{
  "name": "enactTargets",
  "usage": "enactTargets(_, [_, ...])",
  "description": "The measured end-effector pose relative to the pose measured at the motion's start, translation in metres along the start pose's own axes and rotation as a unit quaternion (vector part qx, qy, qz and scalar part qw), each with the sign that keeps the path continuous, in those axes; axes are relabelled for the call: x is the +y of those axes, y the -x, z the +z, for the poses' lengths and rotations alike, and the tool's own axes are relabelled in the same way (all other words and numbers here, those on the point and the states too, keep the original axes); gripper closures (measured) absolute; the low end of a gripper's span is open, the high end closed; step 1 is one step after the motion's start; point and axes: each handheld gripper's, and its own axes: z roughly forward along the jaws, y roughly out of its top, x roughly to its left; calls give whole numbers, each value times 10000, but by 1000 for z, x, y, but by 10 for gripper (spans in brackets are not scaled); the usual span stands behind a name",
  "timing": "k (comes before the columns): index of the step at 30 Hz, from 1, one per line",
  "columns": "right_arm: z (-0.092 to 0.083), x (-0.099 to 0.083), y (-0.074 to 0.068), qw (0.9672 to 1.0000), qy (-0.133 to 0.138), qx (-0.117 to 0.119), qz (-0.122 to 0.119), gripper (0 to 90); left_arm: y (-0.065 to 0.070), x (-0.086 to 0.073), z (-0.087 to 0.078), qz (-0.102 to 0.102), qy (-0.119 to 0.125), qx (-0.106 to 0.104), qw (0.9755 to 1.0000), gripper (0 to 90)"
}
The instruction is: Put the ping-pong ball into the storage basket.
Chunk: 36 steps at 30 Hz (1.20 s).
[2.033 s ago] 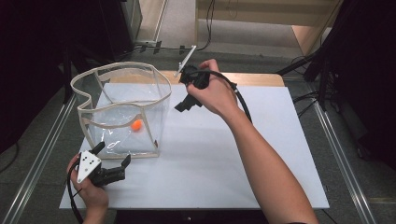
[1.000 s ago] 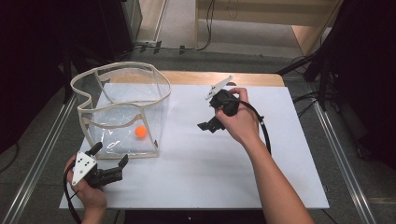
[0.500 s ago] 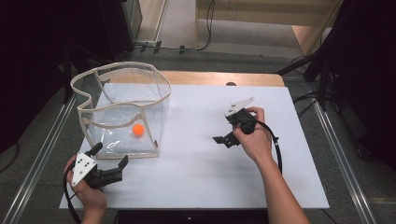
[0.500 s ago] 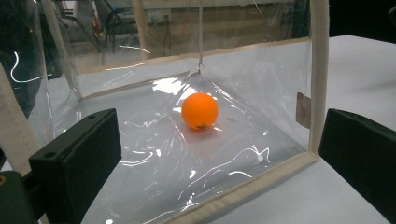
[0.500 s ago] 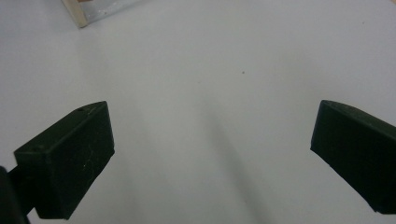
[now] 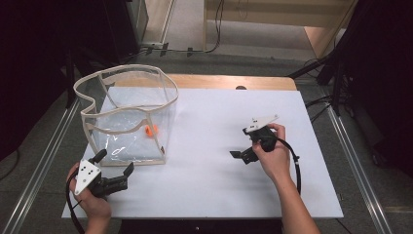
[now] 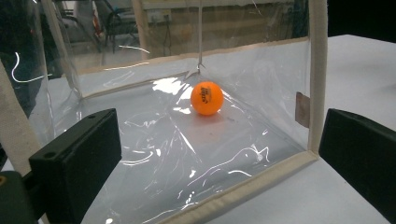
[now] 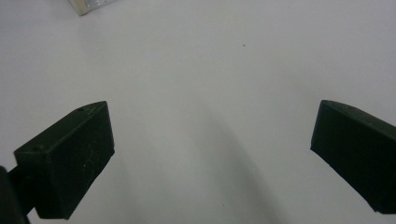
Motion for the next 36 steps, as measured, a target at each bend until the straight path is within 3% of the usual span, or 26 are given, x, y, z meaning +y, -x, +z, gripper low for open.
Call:
enactTargets(13, [-17,-34,3,9993,293,-175,163,0,1,0,0,16,-3,4,10000,0])
enactTargets(23, [-36,-60,4,9961,711,-418,327,0,1,0,0,29,-8,12,10000,0])
enactTargets(36, [-56,-90,5,9928,885,-532,608,0,2,0,0,40,-15,6,10000,0])
